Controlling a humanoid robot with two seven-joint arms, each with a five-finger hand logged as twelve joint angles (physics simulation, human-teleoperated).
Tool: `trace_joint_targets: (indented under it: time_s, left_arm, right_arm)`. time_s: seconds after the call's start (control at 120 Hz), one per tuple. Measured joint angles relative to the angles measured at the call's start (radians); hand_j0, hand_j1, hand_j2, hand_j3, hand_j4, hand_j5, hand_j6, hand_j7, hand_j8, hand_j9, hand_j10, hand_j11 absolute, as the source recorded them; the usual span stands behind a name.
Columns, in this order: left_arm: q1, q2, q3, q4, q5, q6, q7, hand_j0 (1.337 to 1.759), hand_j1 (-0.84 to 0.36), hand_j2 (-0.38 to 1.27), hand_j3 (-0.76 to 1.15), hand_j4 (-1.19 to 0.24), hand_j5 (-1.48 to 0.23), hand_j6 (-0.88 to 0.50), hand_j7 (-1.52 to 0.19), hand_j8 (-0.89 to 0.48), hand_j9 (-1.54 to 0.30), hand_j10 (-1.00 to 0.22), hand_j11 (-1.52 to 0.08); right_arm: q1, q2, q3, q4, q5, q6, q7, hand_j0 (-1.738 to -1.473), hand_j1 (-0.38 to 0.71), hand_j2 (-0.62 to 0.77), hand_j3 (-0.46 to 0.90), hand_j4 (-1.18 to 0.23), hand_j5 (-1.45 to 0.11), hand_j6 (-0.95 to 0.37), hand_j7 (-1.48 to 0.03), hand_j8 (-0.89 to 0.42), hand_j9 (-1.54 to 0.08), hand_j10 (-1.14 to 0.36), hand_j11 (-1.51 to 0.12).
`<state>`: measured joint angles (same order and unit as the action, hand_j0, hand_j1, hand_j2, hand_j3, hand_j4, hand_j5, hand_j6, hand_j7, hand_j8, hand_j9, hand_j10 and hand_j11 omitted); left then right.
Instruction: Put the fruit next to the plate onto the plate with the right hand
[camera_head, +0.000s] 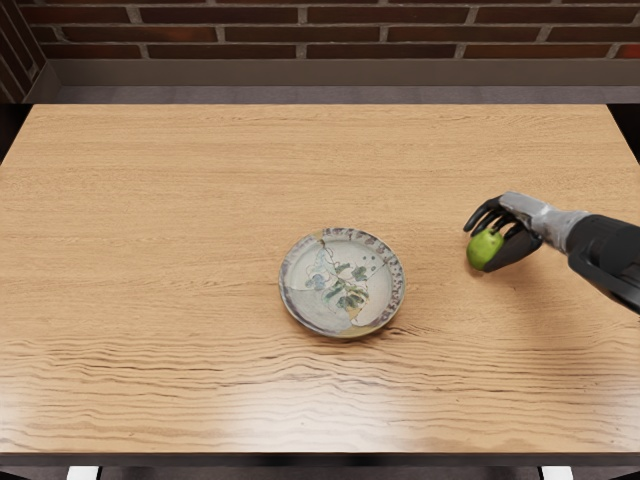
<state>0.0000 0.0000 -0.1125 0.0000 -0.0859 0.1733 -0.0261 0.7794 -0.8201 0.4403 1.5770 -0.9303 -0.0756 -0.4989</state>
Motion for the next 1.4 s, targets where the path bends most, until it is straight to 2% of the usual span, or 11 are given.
trace_joint_targets:
  time_s: [0.25,0.517,0.933,1.4]
  left_arm:
    - [0.000,0.000,0.000,0.000,0.000,0.000,0.000,1.658,0.35,0.00,0.00,0.00,0.00,0.00,0.00,0.00,0.00,0.00,0.00]
    - [0.000,0.000,0.000,0.000,0.000,0.000,0.000,1.658,0.35,0.00,0.00,0.00,0.00,0.00,0.00,0.00,0.00,0.00,0.00]
    - [0.000,0.000,0.000,0.000,0.000,0.000,0.000,1.658,0.35,0.00,0.00,0.00,0.00,0.00,0.00,0.00,0.00,0.00,0.00]
    - [0.000,0.000,0.000,0.000,0.000,0.000,0.000,1.658,0.35,0.00,0.00,0.00,0.00,0.00,0.00,0.00,0.00,0.00,0.00]
  right_arm:
    - [0.006,-0.051,0.119,0.014,0.100,0.167,0.000,-1.658,0.26,0.18,0.00,-0.58,-0.81,-0.48,-0.78,-0.39,-0.80,-0.54,-0.80]
    - [0.014,-0.047,0.192,0.035,0.184,0.302,0.000,-1.658,0.28,0.21,0.00,-0.58,-0.82,-0.48,-0.78,-0.37,-0.81,-0.53,-0.80]
    - [0.015,0.045,0.243,0.038,0.204,0.332,0.000,-1.658,0.27,0.19,0.00,-0.58,-0.81,-0.48,-0.78,-0.38,-0.81,-0.53,-0.80]
    - [0.020,0.200,0.270,0.013,0.204,0.322,-0.001,-1.658,0.27,0.18,0.00,-0.58,-0.81,-0.48,-0.78,-0.38,-0.81,-0.53,-0.80]
